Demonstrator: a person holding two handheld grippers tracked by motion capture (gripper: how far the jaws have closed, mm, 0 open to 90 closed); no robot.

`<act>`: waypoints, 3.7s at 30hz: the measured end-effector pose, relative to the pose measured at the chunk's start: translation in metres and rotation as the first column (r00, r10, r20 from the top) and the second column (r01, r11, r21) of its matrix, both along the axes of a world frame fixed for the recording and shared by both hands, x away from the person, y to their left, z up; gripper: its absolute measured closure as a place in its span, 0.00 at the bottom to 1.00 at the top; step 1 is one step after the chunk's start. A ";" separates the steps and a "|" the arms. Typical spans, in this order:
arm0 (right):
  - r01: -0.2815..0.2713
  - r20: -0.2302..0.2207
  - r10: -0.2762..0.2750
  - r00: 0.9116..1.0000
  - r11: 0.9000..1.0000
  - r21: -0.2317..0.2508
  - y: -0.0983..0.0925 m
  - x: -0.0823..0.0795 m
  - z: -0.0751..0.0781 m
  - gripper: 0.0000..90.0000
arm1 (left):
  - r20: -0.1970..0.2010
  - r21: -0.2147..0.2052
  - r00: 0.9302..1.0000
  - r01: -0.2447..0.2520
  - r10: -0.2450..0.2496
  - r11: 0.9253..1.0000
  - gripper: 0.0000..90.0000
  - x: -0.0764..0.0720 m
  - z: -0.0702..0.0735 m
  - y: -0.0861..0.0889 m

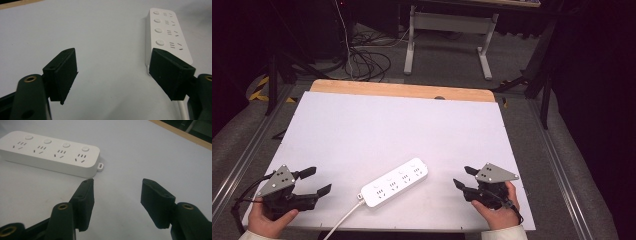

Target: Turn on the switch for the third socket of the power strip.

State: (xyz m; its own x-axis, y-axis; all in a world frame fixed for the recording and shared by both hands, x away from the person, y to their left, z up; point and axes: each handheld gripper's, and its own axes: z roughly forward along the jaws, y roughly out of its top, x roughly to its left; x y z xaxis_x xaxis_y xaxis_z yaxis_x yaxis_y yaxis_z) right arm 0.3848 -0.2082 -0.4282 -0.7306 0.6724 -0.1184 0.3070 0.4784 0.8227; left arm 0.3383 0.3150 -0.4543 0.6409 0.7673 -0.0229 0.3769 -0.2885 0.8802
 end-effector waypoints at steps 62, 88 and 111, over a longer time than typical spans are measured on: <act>-0.241 -0.078 0.240 0.968 0.971 -0.004 0.132 0.053 0.038 0.59 | -0.010 0.002 0.999 -0.041 0.041 0.999 0.29 0.000 0.001 0.007; -0.262 -0.201 0.244 0.949 0.962 -0.069 0.156 0.069 0.011 1.00 | -0.019 0.005 0.999 -0.032 0.032 0.999 0.29 0.001 0.001 0.007; -0.233 -0.326 0.187 0.927 0.966 -0.108 0.171 0.075 -0.010 1.00 | -0.032 -0.001 0.999 -0.026 0.026 1.000 0.29 0.002 0.000 0.007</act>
State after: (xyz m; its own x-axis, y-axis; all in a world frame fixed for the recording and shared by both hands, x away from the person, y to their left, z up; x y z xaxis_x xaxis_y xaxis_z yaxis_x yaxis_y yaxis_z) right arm 0.4599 -0.0372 -0.4382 -0.8688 0.4922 0.0540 0.4153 0.6649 0.6208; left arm 0.3400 0.3221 -0.4541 0.6197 0.7835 -0.0446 0.4124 -0.2768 0.8679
